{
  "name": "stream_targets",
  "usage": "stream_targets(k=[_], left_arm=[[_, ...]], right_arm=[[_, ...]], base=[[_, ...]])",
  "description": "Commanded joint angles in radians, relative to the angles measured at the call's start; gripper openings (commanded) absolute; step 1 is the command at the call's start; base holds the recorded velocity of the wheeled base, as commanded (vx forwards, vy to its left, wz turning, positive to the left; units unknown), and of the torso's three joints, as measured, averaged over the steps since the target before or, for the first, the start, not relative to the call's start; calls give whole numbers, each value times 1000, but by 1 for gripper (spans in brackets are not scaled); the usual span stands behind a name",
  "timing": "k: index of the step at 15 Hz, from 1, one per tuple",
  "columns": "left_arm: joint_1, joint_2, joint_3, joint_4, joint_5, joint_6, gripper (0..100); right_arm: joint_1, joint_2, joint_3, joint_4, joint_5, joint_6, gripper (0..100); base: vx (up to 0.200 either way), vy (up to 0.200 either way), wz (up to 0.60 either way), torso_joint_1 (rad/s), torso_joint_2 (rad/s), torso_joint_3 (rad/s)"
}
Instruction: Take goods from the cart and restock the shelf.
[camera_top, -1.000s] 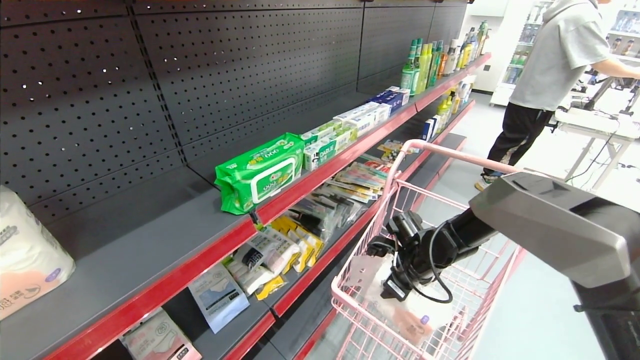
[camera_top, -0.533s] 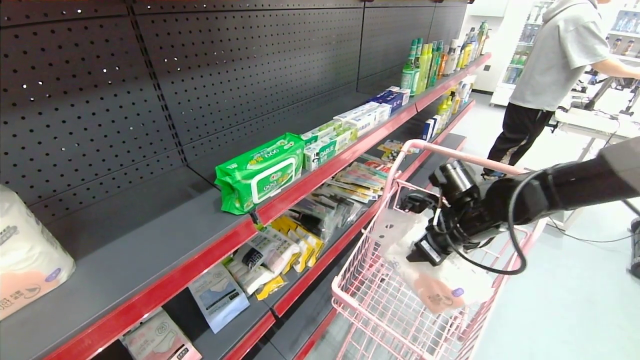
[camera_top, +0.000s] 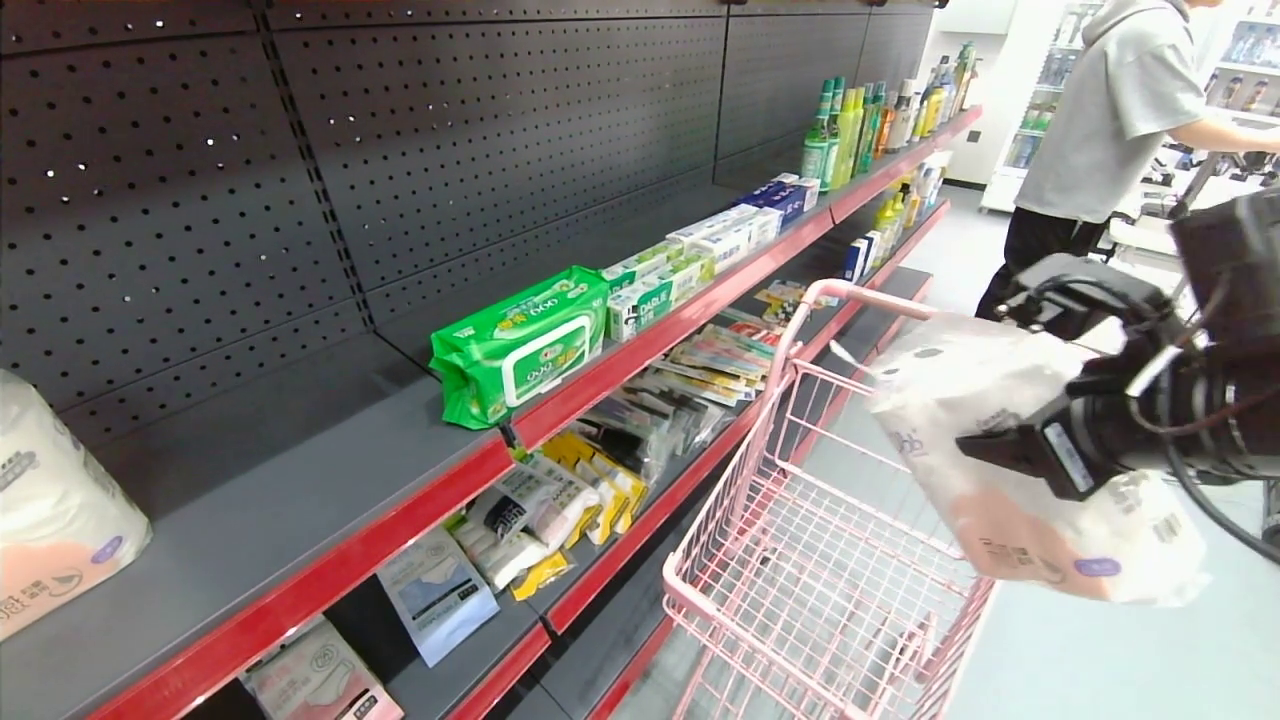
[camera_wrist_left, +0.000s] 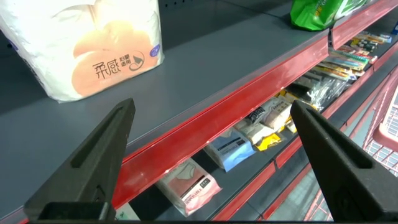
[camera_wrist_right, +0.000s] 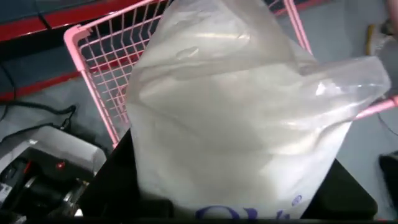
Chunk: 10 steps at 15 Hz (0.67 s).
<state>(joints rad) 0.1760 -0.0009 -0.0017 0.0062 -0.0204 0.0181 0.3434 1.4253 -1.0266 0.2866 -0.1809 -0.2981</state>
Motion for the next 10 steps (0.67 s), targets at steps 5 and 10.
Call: stream_targets(k=[5, 10], left_arm=[[0, 1, 0, 0, -1, 0, 100], [0, 1, 0, -2, -1, 0, 100]], right_arm=[[-80, -460, 192, -14, -51, 33, 0], [-112, -608, 307, -136, 35, 293, 0]], base=[[0, 0, 0, 0, 0, 0], [0, 0, 0, 0, 0, 0]])
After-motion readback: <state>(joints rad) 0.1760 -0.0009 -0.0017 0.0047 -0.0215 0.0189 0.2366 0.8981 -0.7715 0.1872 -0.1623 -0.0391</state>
